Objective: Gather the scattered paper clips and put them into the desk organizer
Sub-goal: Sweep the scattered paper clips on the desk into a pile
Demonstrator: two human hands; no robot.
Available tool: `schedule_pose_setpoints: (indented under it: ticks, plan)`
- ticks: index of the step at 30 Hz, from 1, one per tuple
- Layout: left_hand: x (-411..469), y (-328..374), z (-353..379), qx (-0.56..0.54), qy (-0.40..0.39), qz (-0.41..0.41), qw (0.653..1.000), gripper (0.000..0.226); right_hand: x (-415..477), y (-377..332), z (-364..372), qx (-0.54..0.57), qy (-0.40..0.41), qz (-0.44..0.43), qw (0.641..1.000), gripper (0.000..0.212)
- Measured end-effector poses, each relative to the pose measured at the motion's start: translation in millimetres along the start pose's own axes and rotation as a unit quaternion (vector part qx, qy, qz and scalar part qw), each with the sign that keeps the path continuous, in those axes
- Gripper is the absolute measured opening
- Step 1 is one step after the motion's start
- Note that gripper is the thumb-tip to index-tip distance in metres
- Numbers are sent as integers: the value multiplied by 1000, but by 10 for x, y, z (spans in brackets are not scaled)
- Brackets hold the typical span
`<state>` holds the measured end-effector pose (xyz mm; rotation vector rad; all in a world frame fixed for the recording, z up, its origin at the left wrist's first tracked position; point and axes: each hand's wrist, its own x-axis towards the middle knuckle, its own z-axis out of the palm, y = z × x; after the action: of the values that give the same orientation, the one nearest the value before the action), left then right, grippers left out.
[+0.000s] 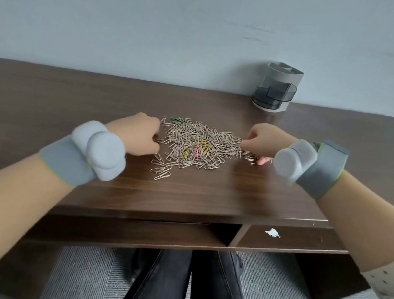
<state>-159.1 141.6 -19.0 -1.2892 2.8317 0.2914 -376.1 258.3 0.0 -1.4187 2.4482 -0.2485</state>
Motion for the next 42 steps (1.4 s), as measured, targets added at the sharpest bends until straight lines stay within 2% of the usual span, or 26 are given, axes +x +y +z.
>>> schedule_pose_setpoints:
  ticks: [5, 8, 11, 13, 15, 17, 20, 22, 24, 25, 27, 29, 30, 32, 34, 36, 39, 40, 42]
  plan:
    - [155, 362, 76, -85, 24, 58, 994, 37, 17, -357, 152, 62, 13, -42, 997, 16]
    - [94, 281, 15, -94, 39, 69, 992, 38, 49, -350, 101, 90, 62, -71, 991, 22]
    - [-135, -80, -122, 0, 56, 12, 998, 26, 128, -207, -14, 57, 116, -66, 989, 24]
    - [-294, -263, -166, 33, 11, -51, 998, 22, 168, -164, -11, 30, 90, -25, 995, 25]
    - [-342, -281, -133, -5, -52, -75, 996, 23, 167, -207, 63, 16, 42, -2, 999, 25]
    - [-268, -205, -58, -37, -51, -55, 997, 21, 170, -287, 144, 30, 36, -17, 999, 25]
    - [-68, 13, 14, -67, -9, -7, 998, 20, 197, -394, 196, 69, 40, -46, 996, 27]
    - [36, 144, 59, -126, 4, 23, 992, 19, 205, -418, 188, 111, 29, -51, 992, 28]
    - [70, 192, 87, -181, 26, 57, 982, 20, 213, -381, 158, 135, 55, -68, 987, 26]
    - [44, 176, 116, -193, 32, 83, 977, 27, 224, -343, 155, 132, 86, -80, 984, 26]
    - [-11, 113, 191, -157, 27, 134, 978, 66, 273, -245, 149, 125, 148, -85, 977, 26]
    - [-61, 67, 271, -46, 17, 165, 985, 105, 344, -185, 179, 137, 156, -73, 976, 31]
    - [-46, 57, 310, 11, 15, 168, 986, 113, 384, -180, 201, 143, 136, -70, 978, 36]
    - [29, 51, 363, 64, 5, 151, 987, 113, 431, -223, 268, 158, 87, -74, 981, 48]
    - [172, 60, 346, 53, -4, 118, 992, 110, 482, -287, 330, 174, 59, -83, 979, 55]
    - [312, 91, 320, 34, -1, 102, 994, 111, 501, -335, 405, 181, 47, -103, 977, 56]
    - [475, 188, 306, 24, 15, 125, 992, 110, 507, -363, 412, 229, 38, -142, 962, 46]
    - [512, 227, 306, 14, 18, 140, 990, 108, 508, -353, 380, 245, 51, -148, 957, 42]
    - [577, 274, 291, -42, 18, 169, 985, 102, 540, -286, 289, 258, 141, -146, 944, 29]
